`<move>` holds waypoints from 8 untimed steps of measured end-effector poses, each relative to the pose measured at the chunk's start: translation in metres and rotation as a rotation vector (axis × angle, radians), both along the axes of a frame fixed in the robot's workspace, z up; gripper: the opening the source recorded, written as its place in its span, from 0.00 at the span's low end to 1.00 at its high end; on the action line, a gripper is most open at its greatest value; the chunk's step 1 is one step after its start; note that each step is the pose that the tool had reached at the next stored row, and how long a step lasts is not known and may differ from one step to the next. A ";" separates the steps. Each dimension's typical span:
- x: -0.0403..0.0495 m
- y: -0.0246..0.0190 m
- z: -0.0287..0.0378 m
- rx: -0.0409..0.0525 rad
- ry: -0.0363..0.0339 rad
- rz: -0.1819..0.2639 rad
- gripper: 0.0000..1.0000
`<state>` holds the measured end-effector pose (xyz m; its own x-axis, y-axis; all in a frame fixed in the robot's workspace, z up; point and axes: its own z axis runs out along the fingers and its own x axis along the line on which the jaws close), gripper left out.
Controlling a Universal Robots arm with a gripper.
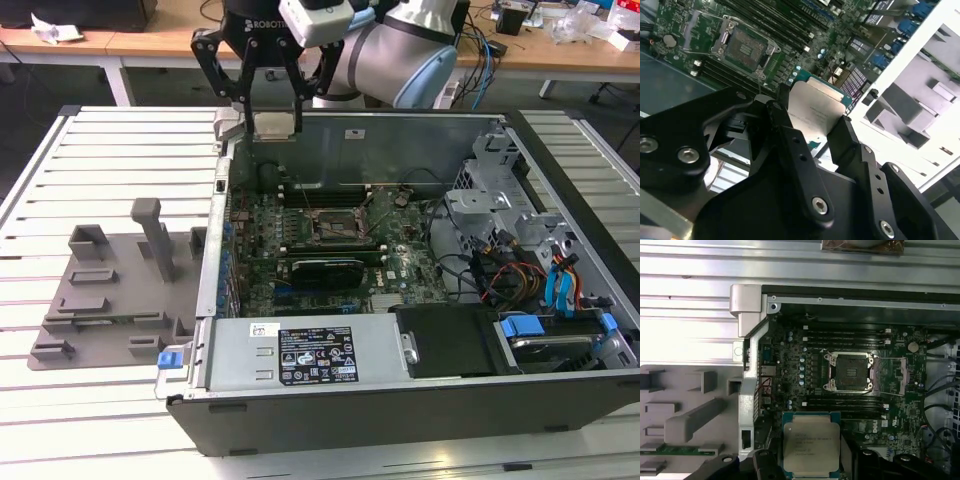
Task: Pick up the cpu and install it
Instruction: 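Pick up the cpu and move it towards the insertion slot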
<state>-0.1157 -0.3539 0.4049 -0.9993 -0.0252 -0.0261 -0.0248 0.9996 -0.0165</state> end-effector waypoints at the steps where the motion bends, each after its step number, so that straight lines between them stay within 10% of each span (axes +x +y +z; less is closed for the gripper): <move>1: 0.0043 0.0000 -0.0002 -0.0001 0.0000 0.000 0.55; 8: 0.0212 0.0004 -0.0009 -0.0001 0.0000 0.000 0.55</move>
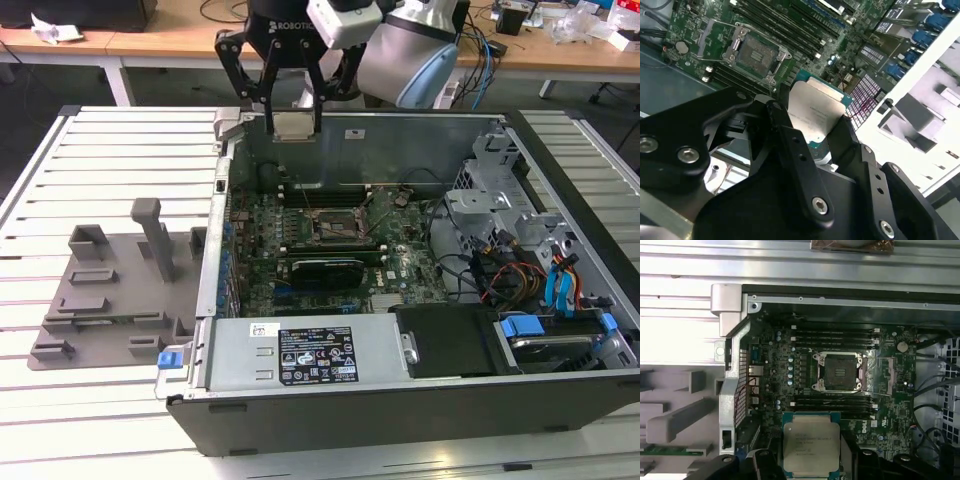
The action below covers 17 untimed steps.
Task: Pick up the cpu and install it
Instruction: 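Pick up the cpu and move it towards the insertion slot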
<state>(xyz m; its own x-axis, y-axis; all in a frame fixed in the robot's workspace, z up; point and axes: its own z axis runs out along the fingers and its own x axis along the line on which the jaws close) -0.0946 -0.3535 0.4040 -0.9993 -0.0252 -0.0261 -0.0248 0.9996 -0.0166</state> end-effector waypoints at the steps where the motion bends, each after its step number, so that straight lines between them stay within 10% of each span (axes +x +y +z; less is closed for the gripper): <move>1: 0.0045 0.0002 -0.0005 0.0000 0.0000 0.000 0.55; 4: 0.0188 0.0020 -0.0031 0.0000 0.0001 0.000 0.55; 6: 0.0336 0.0068 -0.0227 0.0001 0.0003 0.000 0.55; 17: 0.0384 0.0068 -0.0364 0.0001 0.0003 0.000 0.55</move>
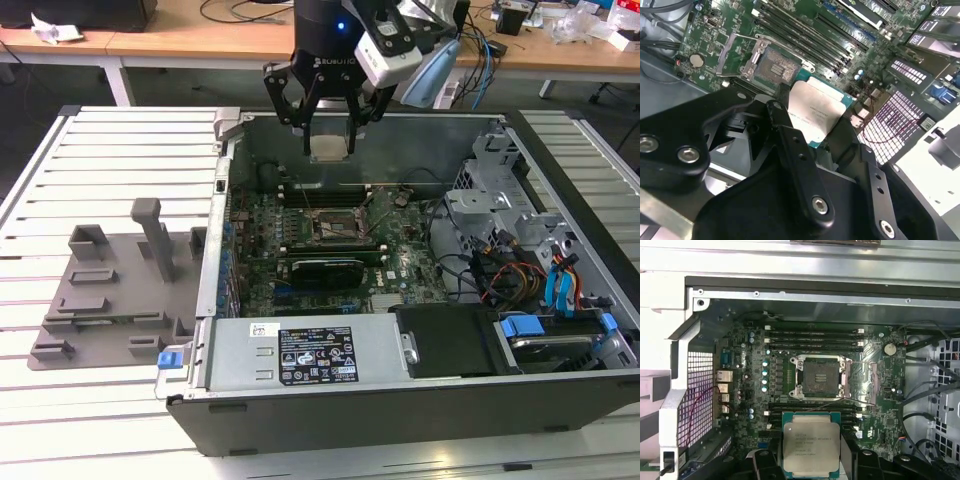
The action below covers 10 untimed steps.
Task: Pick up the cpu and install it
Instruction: 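Pick up the cpu and move it towards the insertion slot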
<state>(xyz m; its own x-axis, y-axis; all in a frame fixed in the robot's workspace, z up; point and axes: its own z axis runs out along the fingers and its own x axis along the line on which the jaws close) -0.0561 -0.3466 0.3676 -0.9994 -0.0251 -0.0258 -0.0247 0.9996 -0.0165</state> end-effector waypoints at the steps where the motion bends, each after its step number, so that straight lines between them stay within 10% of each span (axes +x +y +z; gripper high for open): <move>1: 0.0002 0.0000 -0.0019 -0.0001 0.0000 0.000 0.55; 10: 0.0003 0.0000 -0.0117 -0.0001 0.0000 0.000 0.55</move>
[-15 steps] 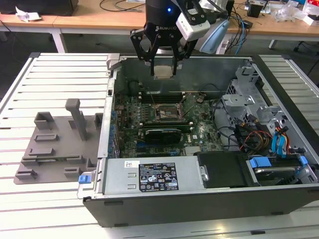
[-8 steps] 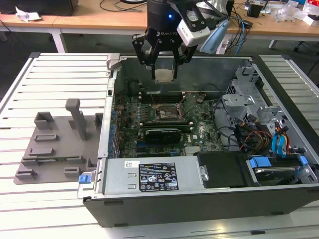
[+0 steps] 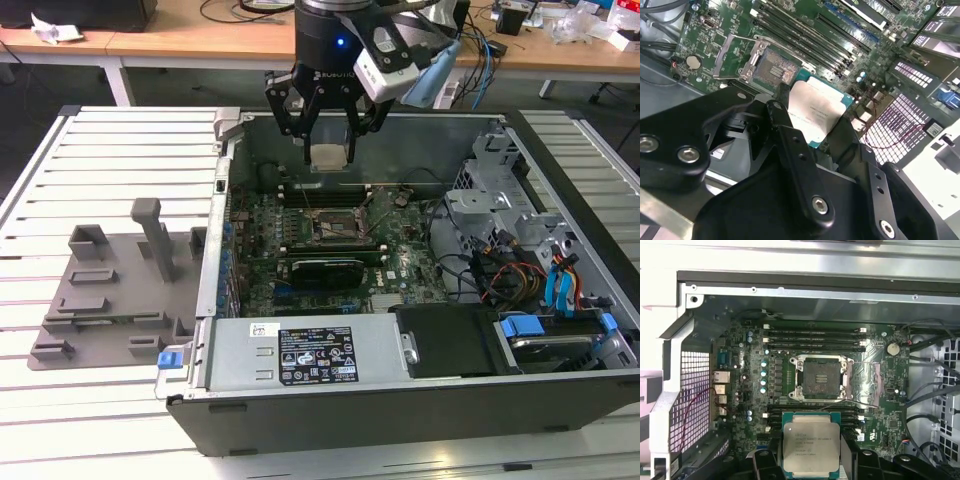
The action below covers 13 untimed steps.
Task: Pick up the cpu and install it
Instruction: 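Pick up the cpu and move it towards the insertion slot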
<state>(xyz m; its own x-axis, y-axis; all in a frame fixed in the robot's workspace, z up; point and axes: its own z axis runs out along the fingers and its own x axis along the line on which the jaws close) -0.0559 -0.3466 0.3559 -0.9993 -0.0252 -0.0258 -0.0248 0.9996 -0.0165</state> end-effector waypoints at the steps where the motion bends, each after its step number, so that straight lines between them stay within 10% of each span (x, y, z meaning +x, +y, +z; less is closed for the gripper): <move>1: 0.0000 0.0000 -0.0012 0.0000 0.0000 0.000 0.55; 13: 0.0112 0.0076 -0.0190 -0.0001 0.0001 0.000 0.55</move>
